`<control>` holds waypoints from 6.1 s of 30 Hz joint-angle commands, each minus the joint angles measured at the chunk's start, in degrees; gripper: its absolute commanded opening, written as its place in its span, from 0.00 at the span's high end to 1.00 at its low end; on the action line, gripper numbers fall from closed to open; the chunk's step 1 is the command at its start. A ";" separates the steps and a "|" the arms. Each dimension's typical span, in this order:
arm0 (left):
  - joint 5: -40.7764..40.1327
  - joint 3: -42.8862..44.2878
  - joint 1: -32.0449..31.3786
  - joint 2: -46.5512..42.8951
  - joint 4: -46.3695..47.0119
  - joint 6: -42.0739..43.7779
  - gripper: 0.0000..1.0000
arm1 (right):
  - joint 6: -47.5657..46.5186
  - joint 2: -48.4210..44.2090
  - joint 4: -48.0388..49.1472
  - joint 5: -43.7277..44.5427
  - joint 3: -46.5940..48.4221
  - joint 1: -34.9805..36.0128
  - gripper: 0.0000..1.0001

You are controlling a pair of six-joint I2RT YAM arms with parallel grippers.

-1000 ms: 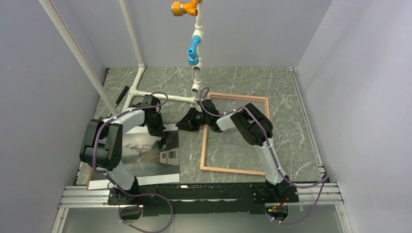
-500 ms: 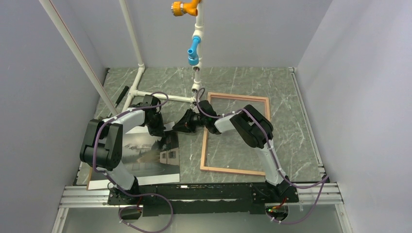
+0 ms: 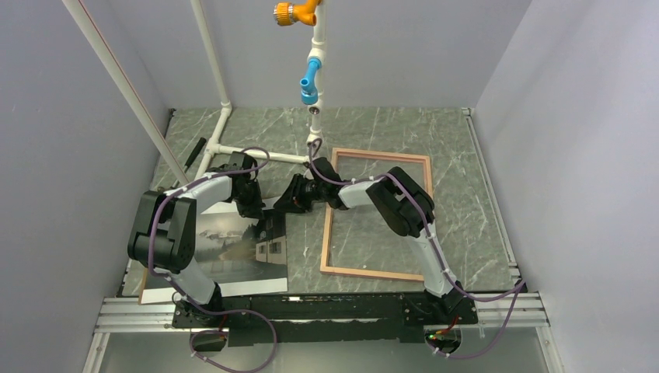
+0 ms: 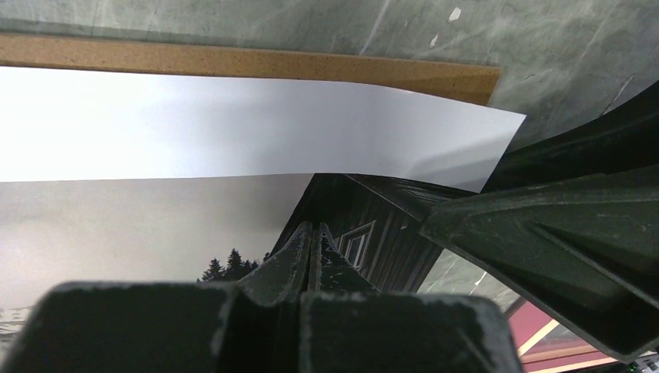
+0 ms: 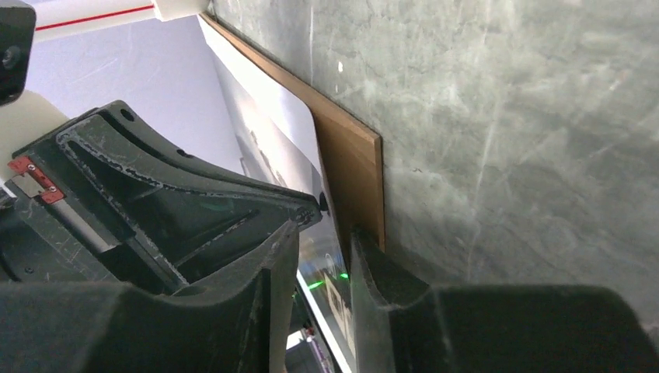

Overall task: Put the photo into the frame
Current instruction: Pick up the photo at the center of the board, then turn over the photo from the photo frame.

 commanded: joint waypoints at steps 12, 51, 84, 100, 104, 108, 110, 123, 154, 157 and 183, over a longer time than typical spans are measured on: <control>6.09 -2.79 -1.66 -19.50 1.25 1.81 0.49 | -7.46 -22.41 -4.74 1.94 -12.72 -2.49 1.00; 7.61 2.78 -11.31 -21.73 0.91 -1.24 0.15 | -60.64 -67.80 -63.88 42.17 1.21 -4.38 1.00; 31.25 -2.34 -17.03 3.07 20.21 -2.32 0.26 | -42.01 -77.62 -41.11 22.56 -34.66 -10.22 0.01; 25.63 -4.44 -18.64 -2.86 26.46 -10.10 1.00 | -43.10 -76.80 -44.72 19.49 -30.28 -17.96 0.01; 19.36 -5.35 -18.69 -6.22 29.01 -15.61 1.00 | -42.63 -76.63 -44.77 18.91 -29.42 -18.57 0.01; 14.26 -5.98 -18.68 -9.14 30.06 -19.33 1.00 | -42.02 -76.70 -44.76 18.53 -29.10 -18.93 0.01; 12.27 -5.76 -18.61 -10.07 30.06 -20.31 1.00 | -41.80 -76.80 -44.80 18.36 -29.05 -19.09 0.01; 2.04 -9.29 -20.39 -14.40 35.66 -27.71 1.00 | -39.91 -76.50 -46.51 20.89 -28.85 -20.37 0.01; -13.76 -7.02 -33.17 -11.21 39.64 -39.38 1.00 | -38.02 -76.12 -51.61 22.78 -29.37 -28.39 0.01; -13.20 -6.61 -34.41 -9.57 40.24 -41.57 1.00 | -37.92 -75.94 -51.45 22.76 -29.71 -28.53 0.01; -10.58 -1.49 -40.67 -5.48 29.85 -37.26 0.64 | -38.94 -74.50 -51.08 22.27 -30.88 -29.21 0.01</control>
